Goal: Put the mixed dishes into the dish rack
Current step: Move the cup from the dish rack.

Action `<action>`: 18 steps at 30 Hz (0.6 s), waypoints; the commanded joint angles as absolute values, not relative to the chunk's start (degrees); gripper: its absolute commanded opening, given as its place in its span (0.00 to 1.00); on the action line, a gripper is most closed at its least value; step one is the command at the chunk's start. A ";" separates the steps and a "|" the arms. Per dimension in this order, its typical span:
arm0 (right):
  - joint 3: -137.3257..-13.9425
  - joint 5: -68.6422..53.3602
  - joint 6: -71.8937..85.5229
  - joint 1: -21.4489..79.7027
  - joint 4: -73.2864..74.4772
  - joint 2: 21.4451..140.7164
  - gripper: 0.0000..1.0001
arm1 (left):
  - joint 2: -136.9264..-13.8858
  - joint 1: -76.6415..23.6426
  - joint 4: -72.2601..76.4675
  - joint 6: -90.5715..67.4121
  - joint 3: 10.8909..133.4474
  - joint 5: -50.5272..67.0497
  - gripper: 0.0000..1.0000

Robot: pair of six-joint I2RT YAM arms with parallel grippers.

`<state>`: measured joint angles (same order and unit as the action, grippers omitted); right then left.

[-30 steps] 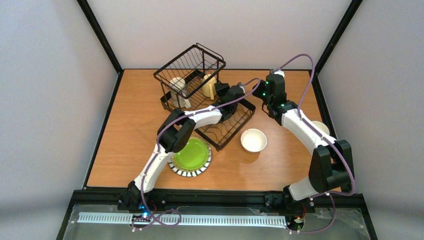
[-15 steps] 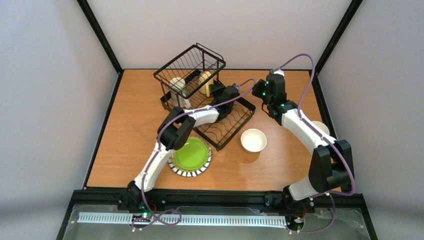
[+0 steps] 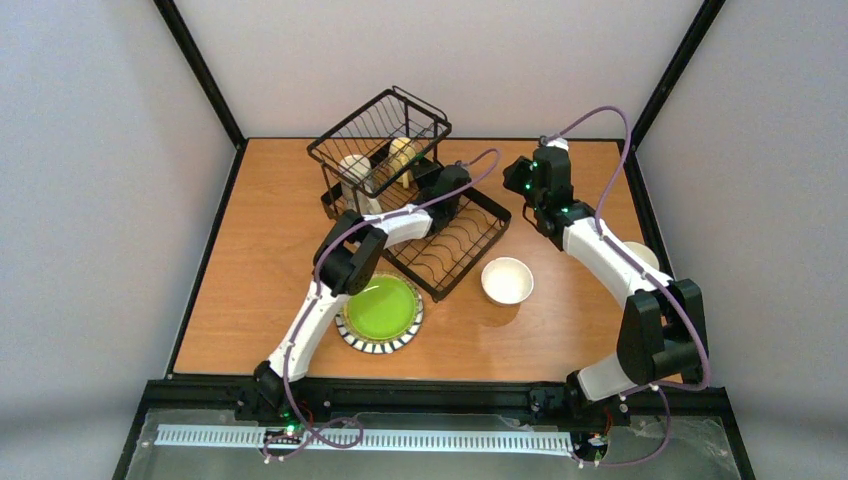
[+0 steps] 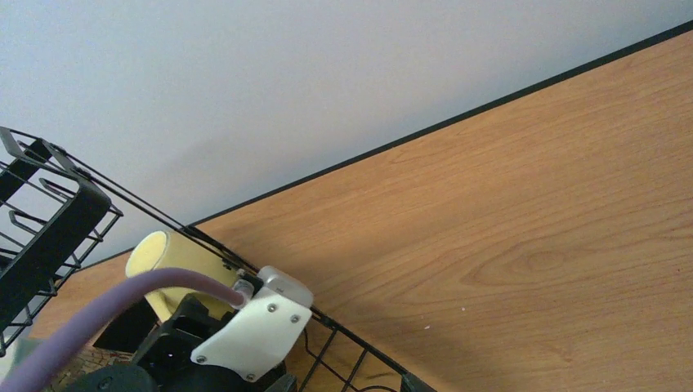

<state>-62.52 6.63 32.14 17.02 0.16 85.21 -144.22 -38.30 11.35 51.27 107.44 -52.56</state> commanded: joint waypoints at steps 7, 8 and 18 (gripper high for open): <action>-62.53 6.41 31.82 16.75 -1.85 87.22 0.73 | -146.23 -35.82 7.58 47.86 111.24 -53.72 0.92; -62.50 6.38 31.82 16.71 -1.89 87.15 0.73 | -146.32 -35.78 7.47 47.68 111.31 -53.73 0.92; -61.82 6.72 32.14 16.77 -1.63 85.91 0.73 | -144.58 -36.22 2.30 42.83 111.99 -54.32 0.91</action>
<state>-62.52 6.42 32.16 17.02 -0.32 86.52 -145.03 -36.32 5.74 46.17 110.06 -53.58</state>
